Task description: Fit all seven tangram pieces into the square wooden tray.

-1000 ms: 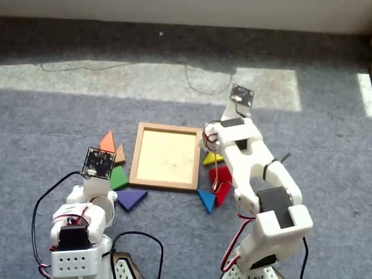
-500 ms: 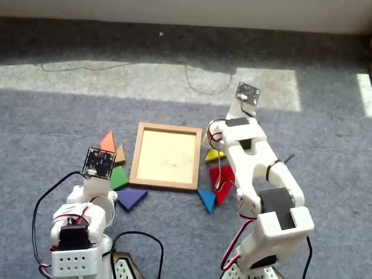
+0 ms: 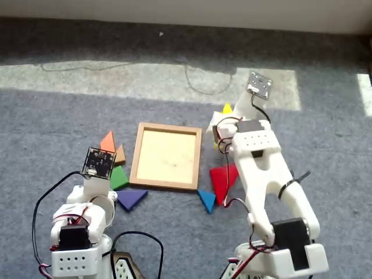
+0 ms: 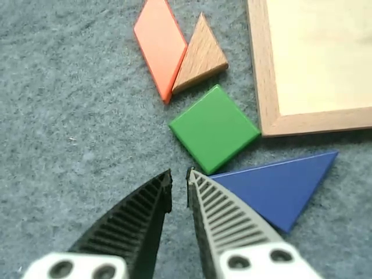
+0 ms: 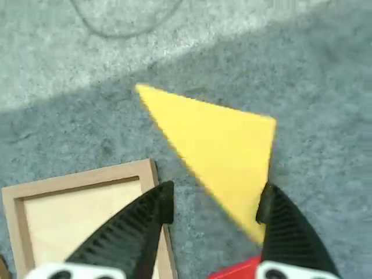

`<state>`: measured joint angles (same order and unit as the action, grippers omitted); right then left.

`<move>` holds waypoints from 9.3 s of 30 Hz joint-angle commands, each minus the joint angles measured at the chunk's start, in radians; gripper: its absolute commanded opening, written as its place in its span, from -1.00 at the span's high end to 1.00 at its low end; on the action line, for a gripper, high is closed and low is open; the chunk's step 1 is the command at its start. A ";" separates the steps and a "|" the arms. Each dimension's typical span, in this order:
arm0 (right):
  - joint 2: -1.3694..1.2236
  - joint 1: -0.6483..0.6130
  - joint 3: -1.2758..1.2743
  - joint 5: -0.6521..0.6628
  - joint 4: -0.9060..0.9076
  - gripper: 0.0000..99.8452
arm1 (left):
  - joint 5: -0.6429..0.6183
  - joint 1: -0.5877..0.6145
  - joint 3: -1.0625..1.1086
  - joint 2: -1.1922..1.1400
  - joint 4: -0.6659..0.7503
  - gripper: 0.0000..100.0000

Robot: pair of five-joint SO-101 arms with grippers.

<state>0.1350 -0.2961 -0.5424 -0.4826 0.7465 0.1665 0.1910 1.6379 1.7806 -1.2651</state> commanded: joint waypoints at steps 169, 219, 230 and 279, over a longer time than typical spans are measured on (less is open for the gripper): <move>-0.937 0.094 1.096 0.752 0.757 0.16 | -0.002 0.018 0.025 0.033 0.124 0.84; -0.443 -0.108 0.875 0.713 0.828 0.77 | -0.003 0.127 0.024 0.035 0.167 0.84; -0.446 -0.002 0.716 0.621 0.608 0.63 | -0.003 0.127 0.024 0.035 0.167 0.84; -0.794 -0.067 0.929 0.365 0.438 0.41 | -0.003 0.125 0.025 0.035 0.166 0.84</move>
<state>-0.6183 -0.3544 0.2371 -0.1189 1.1423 0.1665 0.3030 1.6671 1.7806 -1.1178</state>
